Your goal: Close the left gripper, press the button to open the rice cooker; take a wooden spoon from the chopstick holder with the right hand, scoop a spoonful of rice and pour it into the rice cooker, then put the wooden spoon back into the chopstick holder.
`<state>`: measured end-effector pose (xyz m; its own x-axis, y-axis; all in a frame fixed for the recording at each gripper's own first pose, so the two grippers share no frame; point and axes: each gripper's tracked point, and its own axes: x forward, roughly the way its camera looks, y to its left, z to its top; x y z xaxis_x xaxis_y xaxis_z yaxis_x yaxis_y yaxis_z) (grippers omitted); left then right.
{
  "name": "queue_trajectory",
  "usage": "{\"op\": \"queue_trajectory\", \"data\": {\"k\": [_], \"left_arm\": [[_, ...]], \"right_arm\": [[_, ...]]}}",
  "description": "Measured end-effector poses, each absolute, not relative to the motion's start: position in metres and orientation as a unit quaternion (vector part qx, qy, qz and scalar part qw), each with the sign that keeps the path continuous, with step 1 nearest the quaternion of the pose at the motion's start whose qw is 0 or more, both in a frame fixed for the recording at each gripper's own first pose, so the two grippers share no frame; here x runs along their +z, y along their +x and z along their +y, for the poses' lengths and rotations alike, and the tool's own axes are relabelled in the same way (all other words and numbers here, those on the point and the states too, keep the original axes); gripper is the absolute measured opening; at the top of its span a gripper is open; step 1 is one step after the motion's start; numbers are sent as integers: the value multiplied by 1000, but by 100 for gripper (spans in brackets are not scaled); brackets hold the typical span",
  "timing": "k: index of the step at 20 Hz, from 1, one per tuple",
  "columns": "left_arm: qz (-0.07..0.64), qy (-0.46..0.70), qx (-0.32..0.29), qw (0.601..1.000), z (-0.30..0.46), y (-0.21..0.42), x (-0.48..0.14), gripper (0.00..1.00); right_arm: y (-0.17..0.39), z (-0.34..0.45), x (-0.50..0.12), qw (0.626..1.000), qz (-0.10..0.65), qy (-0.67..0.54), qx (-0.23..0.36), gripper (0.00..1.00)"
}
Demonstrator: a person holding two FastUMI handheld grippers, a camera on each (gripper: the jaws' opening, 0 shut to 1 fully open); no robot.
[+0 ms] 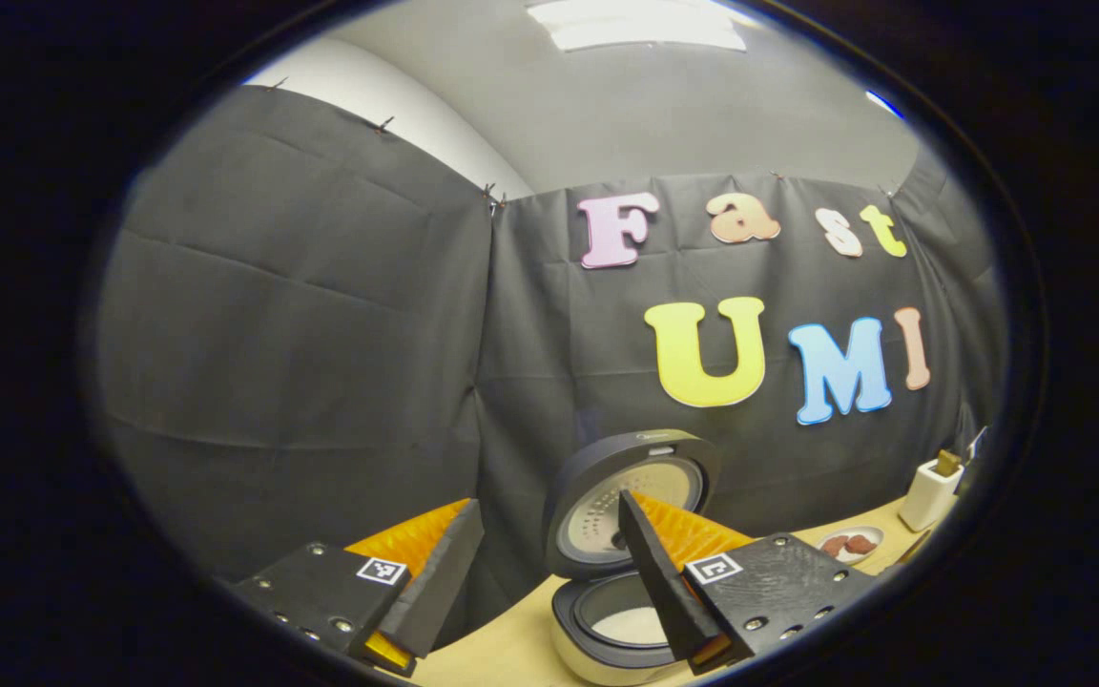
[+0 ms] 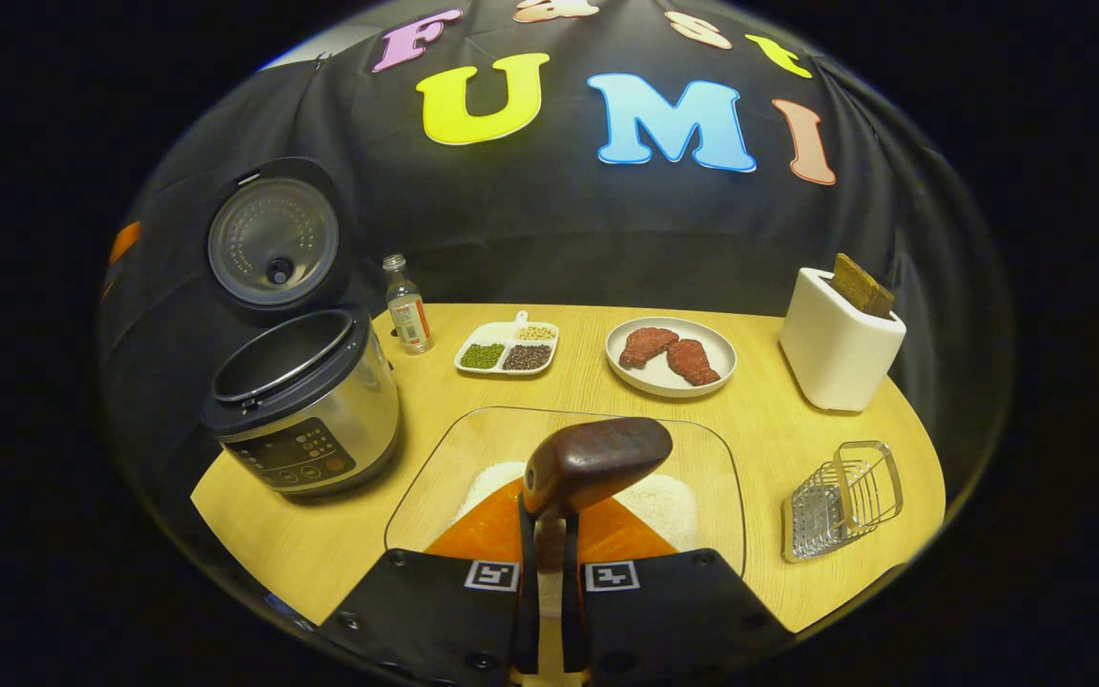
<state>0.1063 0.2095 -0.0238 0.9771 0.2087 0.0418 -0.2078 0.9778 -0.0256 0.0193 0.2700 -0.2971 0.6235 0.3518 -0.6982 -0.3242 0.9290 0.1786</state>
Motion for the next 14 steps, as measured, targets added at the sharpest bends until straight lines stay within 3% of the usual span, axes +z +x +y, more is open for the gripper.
{"op": "queue_trajectory", "data": {"k": [7,14], "left_arm": [[-26,-15,102,994,205,102,-18,88],[-34,-9,103,994,201,95,-8,88]], "right_arm": [[7,284,-297,867,436,123,207,11],[13,250,-316,784,501,338,143,9]]}}
